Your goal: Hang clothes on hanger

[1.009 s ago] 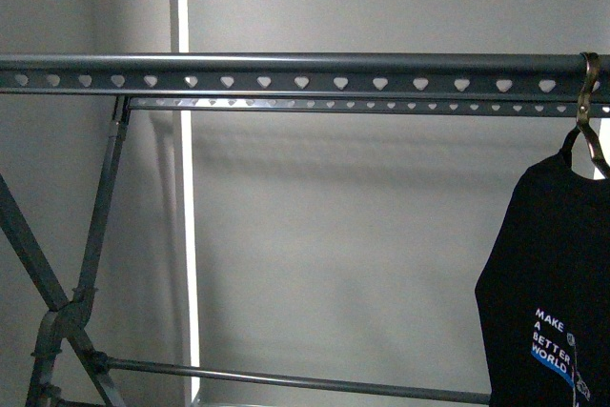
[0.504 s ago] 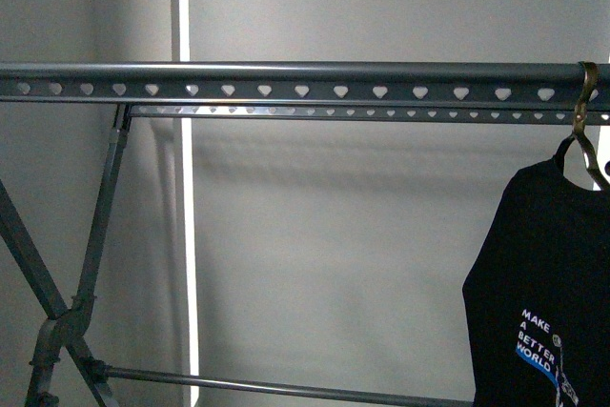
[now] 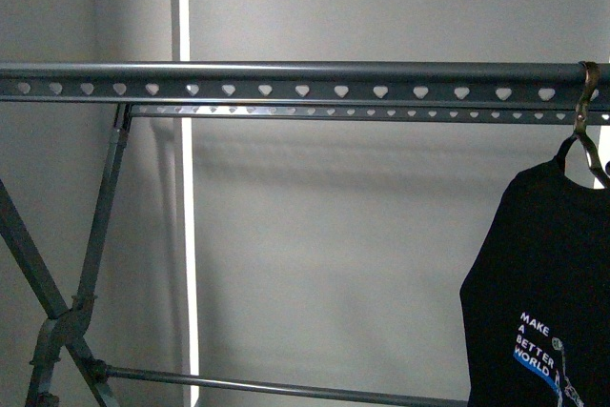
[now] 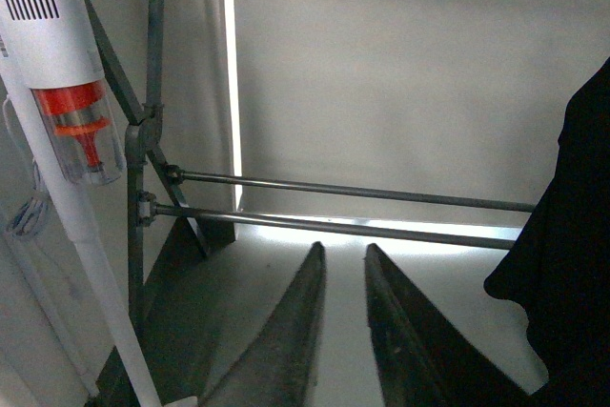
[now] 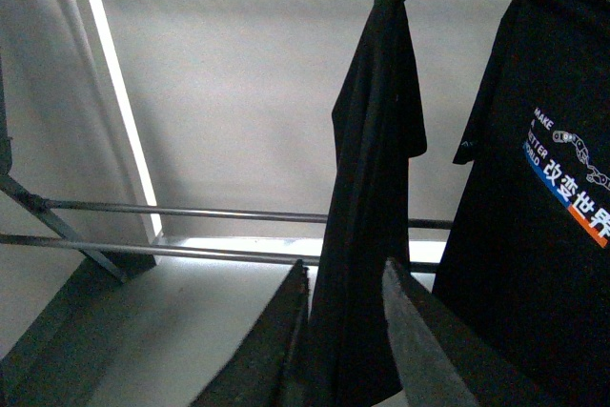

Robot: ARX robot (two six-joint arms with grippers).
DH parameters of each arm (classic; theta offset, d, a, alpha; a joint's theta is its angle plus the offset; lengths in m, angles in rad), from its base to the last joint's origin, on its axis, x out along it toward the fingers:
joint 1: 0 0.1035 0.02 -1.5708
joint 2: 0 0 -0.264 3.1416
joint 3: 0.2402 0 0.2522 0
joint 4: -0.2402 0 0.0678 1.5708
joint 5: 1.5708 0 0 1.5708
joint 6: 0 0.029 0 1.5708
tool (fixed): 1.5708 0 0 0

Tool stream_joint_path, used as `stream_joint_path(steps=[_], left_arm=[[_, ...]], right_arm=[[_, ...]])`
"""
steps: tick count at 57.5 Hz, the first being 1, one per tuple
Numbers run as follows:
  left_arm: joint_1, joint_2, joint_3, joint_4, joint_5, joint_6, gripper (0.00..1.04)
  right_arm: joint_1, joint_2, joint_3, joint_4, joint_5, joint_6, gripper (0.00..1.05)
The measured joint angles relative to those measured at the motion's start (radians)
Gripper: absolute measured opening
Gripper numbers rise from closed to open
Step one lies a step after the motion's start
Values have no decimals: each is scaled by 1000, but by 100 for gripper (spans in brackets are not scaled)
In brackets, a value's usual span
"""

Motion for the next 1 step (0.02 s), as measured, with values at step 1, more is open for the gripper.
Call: stream_joint_path(steps=[1], left_arm=[[0, 0, 0, 0, 0, 0, 26]], right_arm=[[0, 0, 0, 0, 0, 0, 31]])
